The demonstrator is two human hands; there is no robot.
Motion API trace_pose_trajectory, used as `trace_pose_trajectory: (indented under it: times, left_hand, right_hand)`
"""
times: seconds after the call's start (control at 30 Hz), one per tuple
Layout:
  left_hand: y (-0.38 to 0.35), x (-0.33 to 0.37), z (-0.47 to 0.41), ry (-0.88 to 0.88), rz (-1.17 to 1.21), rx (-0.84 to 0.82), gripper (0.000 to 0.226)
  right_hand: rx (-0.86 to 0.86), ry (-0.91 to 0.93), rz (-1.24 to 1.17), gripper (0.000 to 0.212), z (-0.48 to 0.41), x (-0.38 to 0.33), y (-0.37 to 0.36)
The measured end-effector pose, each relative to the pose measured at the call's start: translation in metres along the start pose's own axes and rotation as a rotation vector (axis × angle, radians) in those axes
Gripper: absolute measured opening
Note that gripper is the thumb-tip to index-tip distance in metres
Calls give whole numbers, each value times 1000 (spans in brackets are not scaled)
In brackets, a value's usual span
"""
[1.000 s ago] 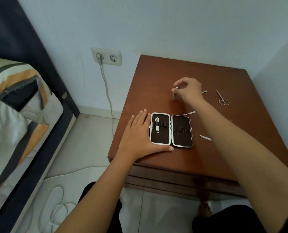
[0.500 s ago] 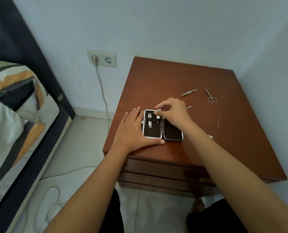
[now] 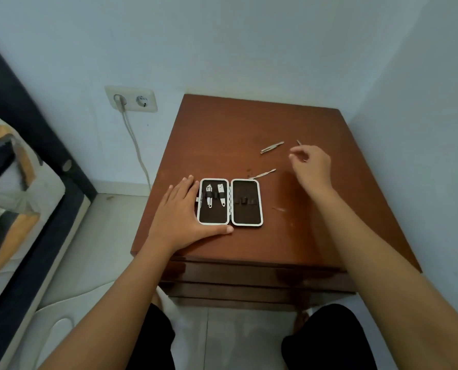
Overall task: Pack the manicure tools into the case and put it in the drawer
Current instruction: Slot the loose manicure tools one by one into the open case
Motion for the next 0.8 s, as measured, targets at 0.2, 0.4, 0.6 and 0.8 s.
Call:
trace_pose_trajectory:
  times: [0.2,0.4,0.6,0.8]
  left_hand:
    - [-2,-2,-2,-3,-20,-8,125]
    - [-5,-3,-3,-25,-50,-16,127]
    - [-10,0,-2,-90,-72,-51,117]
    - [-10,0,-2,-98,-55,-62,114]
  right_hand:
    - [99,-161,144,18,-39,48,14]
    - [77,-182,134,12,-52,57,3]
    - [22,-171,273,28,-52,54,-8]
    - [-111,-59,177,27,-6,12,-16]
Point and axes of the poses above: each hand's wrist, its own z-axis away from the middle knuckle, its own y-axis out of the back of the hand, x = y × z, the point moved 10 cm from there along -z, towards the middle knuckle, and after that the axes turned 10 degrees about -y, right-handed, at the moved point
